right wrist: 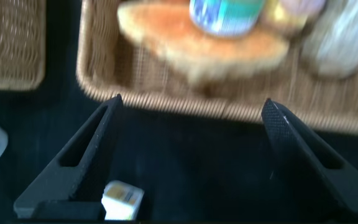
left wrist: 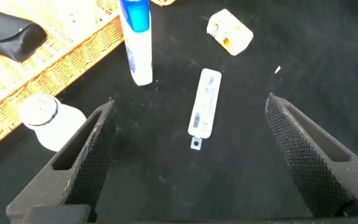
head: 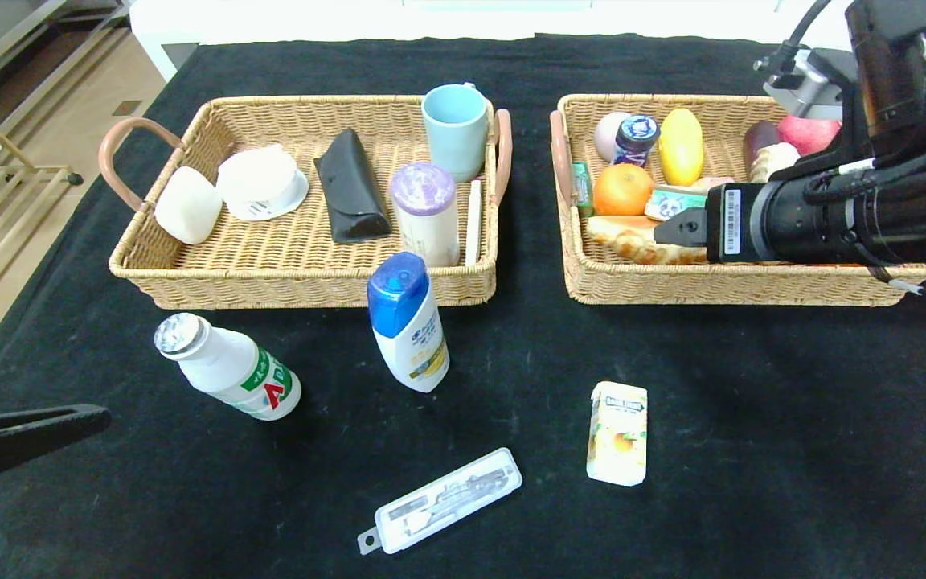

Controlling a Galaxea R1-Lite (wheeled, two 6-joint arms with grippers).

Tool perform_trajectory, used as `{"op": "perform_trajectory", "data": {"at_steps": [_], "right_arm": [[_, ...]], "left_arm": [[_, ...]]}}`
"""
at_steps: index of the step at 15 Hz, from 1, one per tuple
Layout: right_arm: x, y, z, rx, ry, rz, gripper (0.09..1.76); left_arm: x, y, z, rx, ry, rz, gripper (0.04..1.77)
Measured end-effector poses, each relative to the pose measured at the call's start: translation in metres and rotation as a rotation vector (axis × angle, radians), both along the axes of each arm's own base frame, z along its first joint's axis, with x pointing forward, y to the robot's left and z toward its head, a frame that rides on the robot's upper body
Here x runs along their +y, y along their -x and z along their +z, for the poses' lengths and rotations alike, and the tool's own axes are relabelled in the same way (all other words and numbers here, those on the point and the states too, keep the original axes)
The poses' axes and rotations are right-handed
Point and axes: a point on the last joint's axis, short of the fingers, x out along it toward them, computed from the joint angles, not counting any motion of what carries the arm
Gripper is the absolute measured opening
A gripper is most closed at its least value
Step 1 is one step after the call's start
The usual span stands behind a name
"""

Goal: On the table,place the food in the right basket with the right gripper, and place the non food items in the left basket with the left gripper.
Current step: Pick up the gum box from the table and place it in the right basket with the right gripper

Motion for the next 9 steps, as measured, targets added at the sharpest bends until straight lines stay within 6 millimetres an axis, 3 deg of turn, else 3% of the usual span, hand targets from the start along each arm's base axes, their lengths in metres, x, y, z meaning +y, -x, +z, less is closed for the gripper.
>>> {"op": "perform_trajectory", "data": {"at_steps": [4,9], "right_arm": [[0.025,0.037,-0.021,0.158,-0.025,-0.022,1.66],[0.056,0.050,-0.044,0.280,-0.050,-0.002,1.68]], "left_arm": [[0.001,0.001,0.000,-0.005,-0.001,0.000,1.72],[0.001,0.003,0.001,-0.016,0.001,0.000,1.72]]}}
